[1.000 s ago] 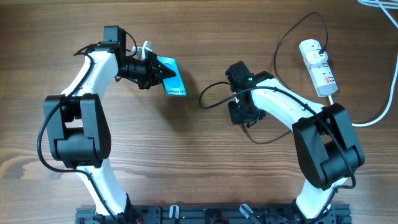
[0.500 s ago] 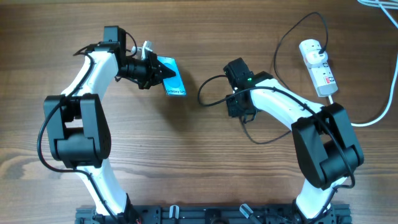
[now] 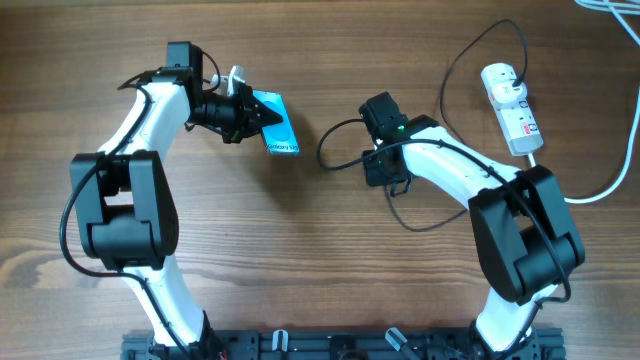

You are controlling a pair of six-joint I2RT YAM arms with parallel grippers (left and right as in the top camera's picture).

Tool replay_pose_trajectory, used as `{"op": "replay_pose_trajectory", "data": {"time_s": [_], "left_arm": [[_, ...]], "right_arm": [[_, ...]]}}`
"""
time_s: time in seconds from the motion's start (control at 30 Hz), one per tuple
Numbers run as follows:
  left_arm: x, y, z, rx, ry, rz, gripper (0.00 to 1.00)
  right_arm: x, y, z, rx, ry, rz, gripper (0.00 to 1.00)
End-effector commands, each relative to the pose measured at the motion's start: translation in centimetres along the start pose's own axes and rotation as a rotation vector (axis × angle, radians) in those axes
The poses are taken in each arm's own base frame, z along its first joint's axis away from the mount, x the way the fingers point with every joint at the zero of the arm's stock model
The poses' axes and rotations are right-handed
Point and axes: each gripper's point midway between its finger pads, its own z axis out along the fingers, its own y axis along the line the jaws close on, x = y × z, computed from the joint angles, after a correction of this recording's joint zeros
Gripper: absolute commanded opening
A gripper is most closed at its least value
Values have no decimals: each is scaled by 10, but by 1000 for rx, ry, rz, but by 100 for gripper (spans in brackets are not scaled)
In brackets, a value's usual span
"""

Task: Plug charger to phone and switch on socket
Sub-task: 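Grasp the USB-C connector with the right gripper and lift it, then raise the phone with the left gripper and align the connector below its port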

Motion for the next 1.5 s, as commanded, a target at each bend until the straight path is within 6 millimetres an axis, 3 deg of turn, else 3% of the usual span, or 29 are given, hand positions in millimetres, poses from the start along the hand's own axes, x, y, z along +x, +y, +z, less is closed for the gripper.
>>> {"op": "replay_pose_trajectory", "data": {"time_s": [0.0, 0.47, 0.6, 0.7, 0.8, 1.0, 1.07, 1.23, 1.37, 1.47], "left_arm": [[5, -17, -8, 33, -7, 50, 4], [-2, -20, -8, 44, -31, 76, 4], [-3, -21, -8, 44, -32, 78, 4], [-4, -23, -9, 55, -34, 89, 4], [-2, -43, -12, 170, -14, 145, 4], [-1, -84, -29, 387, 9, 283, 4], [-1, -91, -34, 393, -7, 321, 4], [0, -117, -53, 387, -68, 355, 4], [3, -134, -65, 363, -117, 341, 4], [11, -144, -62, 336, -131, 356, 4]], "right_arm": [[22, -7, 26, 35, 82, -8, 4], [20, -5, 25, 26, 75, -33, 4], [16, 5, 20, -35, 59, -96, 4], [8, 21, 1, -130, 23, -144, 4], [0, 46, -38, -297, -41, -181, 4], [2, 97, -129, -737, -128, -221, 4], [5, 105, -146, -823, -131, -232, 4], [19, 127, -176, -1043, -78, -251, 4], [16, 128, -179, -1053, -67, -204, 4], [12, 136, -188, -1067, -89, -196, 4]]}}
